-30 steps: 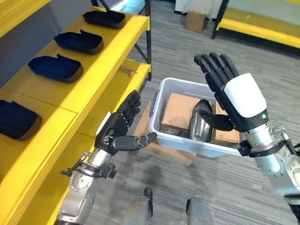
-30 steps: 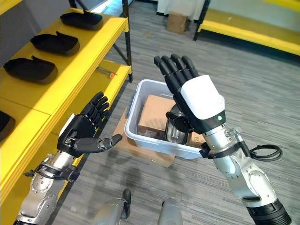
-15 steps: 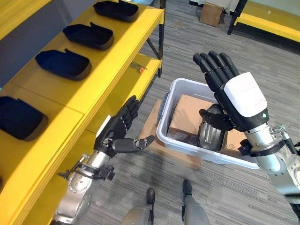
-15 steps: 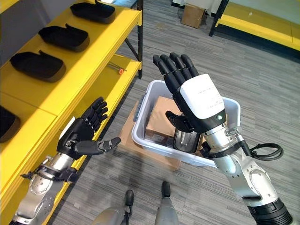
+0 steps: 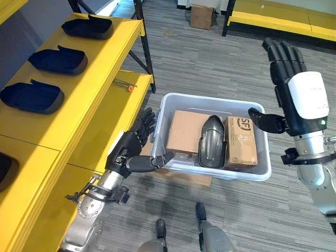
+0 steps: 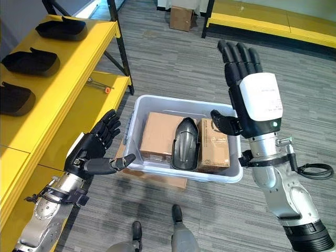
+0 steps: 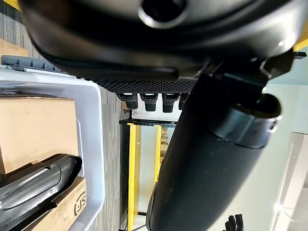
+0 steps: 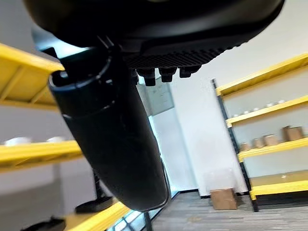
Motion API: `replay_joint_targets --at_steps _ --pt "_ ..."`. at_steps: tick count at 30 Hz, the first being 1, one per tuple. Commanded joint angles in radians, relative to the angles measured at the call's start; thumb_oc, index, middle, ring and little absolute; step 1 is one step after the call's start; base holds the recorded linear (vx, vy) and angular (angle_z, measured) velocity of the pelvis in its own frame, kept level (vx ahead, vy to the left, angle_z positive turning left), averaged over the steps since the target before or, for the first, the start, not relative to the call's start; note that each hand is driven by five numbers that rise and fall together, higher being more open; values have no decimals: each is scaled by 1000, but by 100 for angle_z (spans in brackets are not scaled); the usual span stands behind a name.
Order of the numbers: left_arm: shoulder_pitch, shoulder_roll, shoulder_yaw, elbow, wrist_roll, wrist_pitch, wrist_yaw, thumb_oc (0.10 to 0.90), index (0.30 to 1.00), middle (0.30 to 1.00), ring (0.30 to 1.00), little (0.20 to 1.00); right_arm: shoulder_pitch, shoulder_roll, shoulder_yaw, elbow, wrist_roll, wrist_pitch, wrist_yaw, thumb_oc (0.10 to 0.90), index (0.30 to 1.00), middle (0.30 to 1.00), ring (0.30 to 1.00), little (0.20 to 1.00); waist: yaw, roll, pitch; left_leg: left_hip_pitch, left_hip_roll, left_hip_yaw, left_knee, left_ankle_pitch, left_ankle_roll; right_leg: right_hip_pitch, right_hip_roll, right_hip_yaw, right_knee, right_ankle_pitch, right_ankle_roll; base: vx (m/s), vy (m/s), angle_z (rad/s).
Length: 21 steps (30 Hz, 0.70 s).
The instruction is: Move parts from the plastic box to the shelf.
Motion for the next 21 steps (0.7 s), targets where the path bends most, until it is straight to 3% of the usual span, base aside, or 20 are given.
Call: replay_joint_targets --at_steps 1,5,7,13,21 --pt "-27 -29 23 -149 -43 -97 15 900 1000 1000 1000 1000 -75 -44 -78 -55 4 -16 -80 900 1000 1000 1000 1000 4 16 -91 40 137 86 62 -120 -36 -42 -59 -3 123 -136 42 48 -37 -5" --pt "-26 -26 23 -142 -45 -93 21 900 1000 1000 1000 1000 -54 -53 -104 -39 20 12 -88 900 1000 1000 1000 1000 -6 17 -91 37 142 93 65 -120 -39 -44 -57 5 127 -142 41 40 -46 -1" --pt "-19 -26 25 -147 -41 -90 22 900 1000 1000 1000 1000 -30 -44 -124 -24 100 34 -102 900 1000 1000 1000 1000 -13 20 -85 32 144 99 69 -120 -41 -50 -53 9 135 -149 38 18 -48 -2" --pt "-47 -29 12 -144 -26 -102 39 900 1000 1000 1000 1000 -42 -7 -119 3 132 41 -146 900 1000 1000 1000 1000 -23 35 -51 6 142 98 85 -120 -42 -83 -46 19 167 -164 26 -49 -17 -5" --pt "-65 -44 7 -141 -26 -115 57 900 1000 1000 1000 1000 -55 42 -141 83 325 34 -154 900 1000 1000 1000 1000 -40 65 -21 -9 144 100 81 -106 -50 -105 -47 27 180 -174 15 -36 -12 -6"
